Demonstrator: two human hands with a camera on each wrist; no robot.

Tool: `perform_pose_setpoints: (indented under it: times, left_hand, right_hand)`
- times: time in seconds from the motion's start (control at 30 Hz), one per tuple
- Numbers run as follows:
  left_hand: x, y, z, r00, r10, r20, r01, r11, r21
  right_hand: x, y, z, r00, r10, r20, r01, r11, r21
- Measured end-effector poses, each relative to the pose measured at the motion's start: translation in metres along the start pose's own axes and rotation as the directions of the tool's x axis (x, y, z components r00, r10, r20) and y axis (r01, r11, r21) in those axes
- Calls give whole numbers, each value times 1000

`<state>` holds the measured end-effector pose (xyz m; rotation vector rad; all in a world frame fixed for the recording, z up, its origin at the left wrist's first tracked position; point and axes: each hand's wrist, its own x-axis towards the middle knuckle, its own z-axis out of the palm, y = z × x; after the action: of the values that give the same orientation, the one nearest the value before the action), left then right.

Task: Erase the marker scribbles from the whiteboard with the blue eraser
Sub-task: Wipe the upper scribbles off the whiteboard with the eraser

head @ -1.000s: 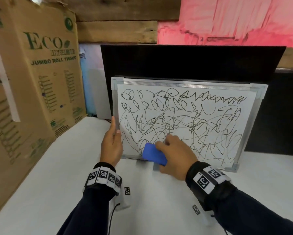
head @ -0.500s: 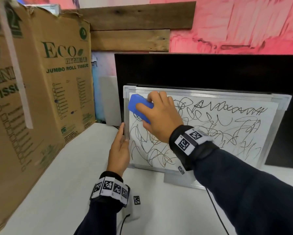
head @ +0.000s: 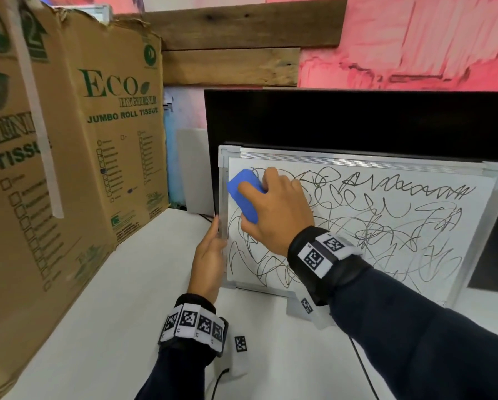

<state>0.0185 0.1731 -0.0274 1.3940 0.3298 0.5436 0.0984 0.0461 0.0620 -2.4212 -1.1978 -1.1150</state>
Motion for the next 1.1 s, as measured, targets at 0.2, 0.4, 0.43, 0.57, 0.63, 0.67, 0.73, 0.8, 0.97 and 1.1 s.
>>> perform_pose_setpoints:
  times: [0.2, 0.4, 0.43, 0.57, 0.63, 0.67, 0.73, 0.8, 0.97, 1.1]
  left_hand:
    - [-6, 12, 3, 997, -73, 33, 78, 980, -181]
    - [-10, 13, 5, 996, -67, 50, 77, 975, -211]
    - [-10, 12, 4, 996, -69, 53, 78, 975, -207]
    - [-9, 11, 2, 997, -60, 52, 71, 970, -234]
    - [-9, 11, 2, 997, -45, 56, 58, 970, -238]
    - [-9, 10, 1, 998, -41, 55, 53, 971, -232]
    - [-7, 8, 0, 998, -38, 51, 48, 975, -216]
    - [-7, 8, -1, 997, -42, 62, 54, 976, -211]
    - [-8, 7, -1, 997, -38, 69, 51, 976, -211]
    - [-5, 5, -2, 997, -27, 67, 41, 978, -205]
  right_hand:
    - [14, 1, -11, 992, 119, -34, -118, 993, 29]
    - [0, -7, -3, 987, 142, 71, -142, 990, 4]
    - [3, -7, -5, 987, 148, 62, -149, 989, 10]
    - [19, -13, -14, 975, 217, 36, -217, 976, 2]
    - [12, -19, -15, 964, 245, 107, -244, 970, -19]
    - [5, -21, -14, 956, 255, 148, -254, 967, -25]
    - [-2, -20, -14, 943, 272, 191, -275, 961, -15]
    - [5, -15, -18, 941, 305, 150, -310, 951, 13]
    - [3, -9, -24, 924, 348, 157, -357, 934, 31]
    - [-10, -3, -21, 916, 352, 193, -367, 929, 44]
